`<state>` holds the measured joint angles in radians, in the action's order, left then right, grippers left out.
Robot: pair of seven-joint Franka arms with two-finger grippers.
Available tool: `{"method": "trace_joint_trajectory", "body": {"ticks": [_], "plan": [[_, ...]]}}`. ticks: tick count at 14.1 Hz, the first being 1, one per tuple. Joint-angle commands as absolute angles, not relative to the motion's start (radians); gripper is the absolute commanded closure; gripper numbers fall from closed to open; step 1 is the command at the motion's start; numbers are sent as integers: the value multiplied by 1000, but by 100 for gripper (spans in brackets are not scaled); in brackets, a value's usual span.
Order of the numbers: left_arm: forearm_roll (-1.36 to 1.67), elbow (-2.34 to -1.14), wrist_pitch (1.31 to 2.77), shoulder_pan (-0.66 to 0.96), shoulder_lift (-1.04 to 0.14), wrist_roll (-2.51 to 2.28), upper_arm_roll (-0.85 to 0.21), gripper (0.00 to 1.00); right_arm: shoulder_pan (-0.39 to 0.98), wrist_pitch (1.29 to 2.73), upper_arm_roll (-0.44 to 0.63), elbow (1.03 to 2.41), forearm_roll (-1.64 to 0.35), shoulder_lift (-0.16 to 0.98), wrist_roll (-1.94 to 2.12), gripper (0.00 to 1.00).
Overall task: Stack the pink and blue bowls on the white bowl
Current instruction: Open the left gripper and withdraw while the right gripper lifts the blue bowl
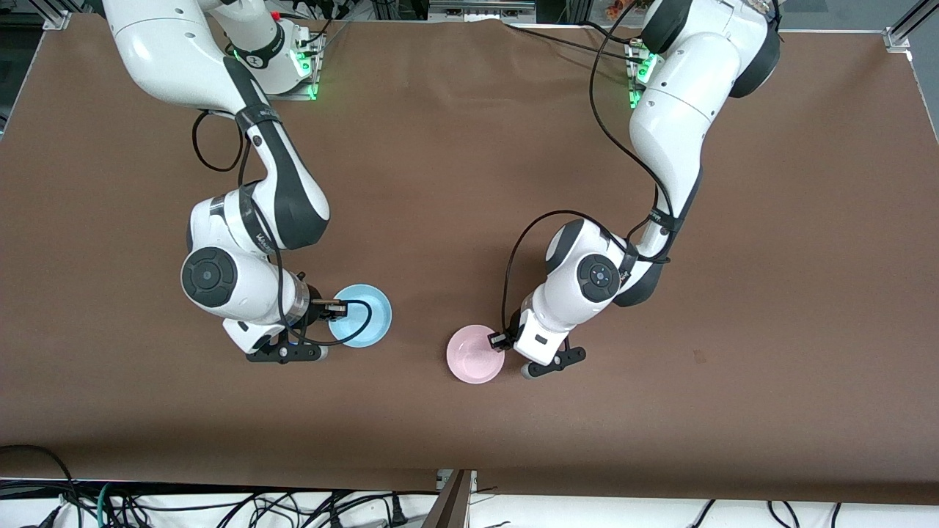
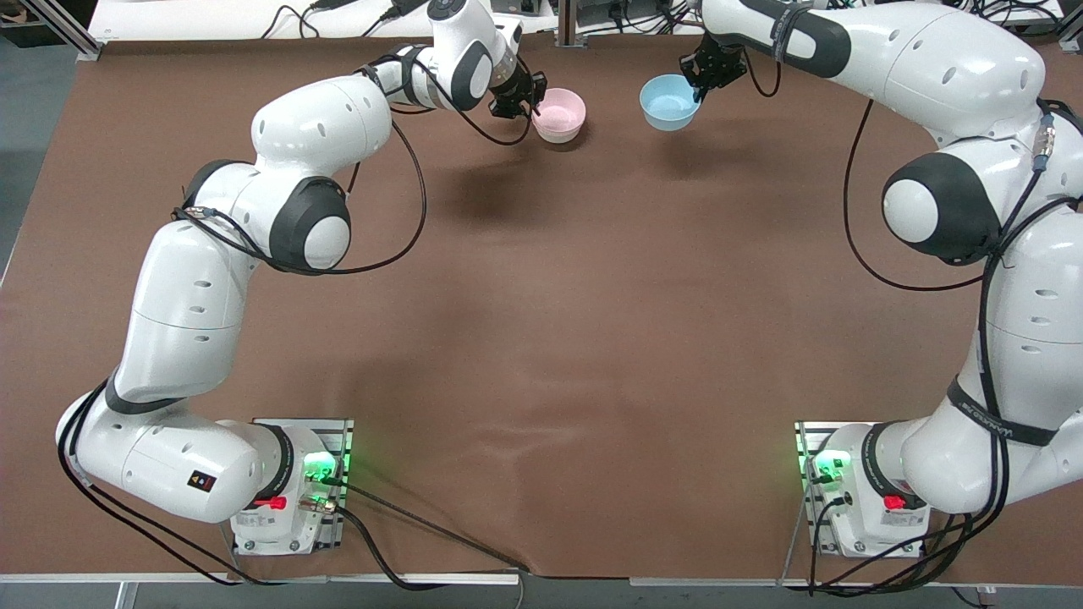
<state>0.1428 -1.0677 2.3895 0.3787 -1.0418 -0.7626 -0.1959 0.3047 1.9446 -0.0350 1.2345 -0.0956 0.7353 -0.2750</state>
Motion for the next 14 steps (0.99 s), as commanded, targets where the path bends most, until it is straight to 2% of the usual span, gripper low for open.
{"method": "trace_joint_trajectory", "body": {"ticks": [1,4,7,8,10,11,14], "plan": [[117,-1040,2376,384,-1046,-804,-187,75,304,1919,-38,1213,-104,735,-281,100],[118,-1040,2308,355,-1016,-793,-187,71,328,1924,-54,1213,-106,735,-328,100],[114,-1068,2133,272,-915,-718,-186,57,388,1992,-87,1213,-106,750,-518,100],[114,-1098,2053,232,-863,-647,-186,46,428,2021,-84,1213,-103,762,-575,100],[110,-1167,1953,160,-748,-486,-186,4,480,2124,-80,1212,-98,787,-662,100],[98,-1207,1907,135,-686,-419,-169,0,497,2191,-80,1207,-98,805,-688,100],[84,-1233,1734,83,-566,-239,-95,0,525,2287,-75,1099,-97,915,-715,100]]}}
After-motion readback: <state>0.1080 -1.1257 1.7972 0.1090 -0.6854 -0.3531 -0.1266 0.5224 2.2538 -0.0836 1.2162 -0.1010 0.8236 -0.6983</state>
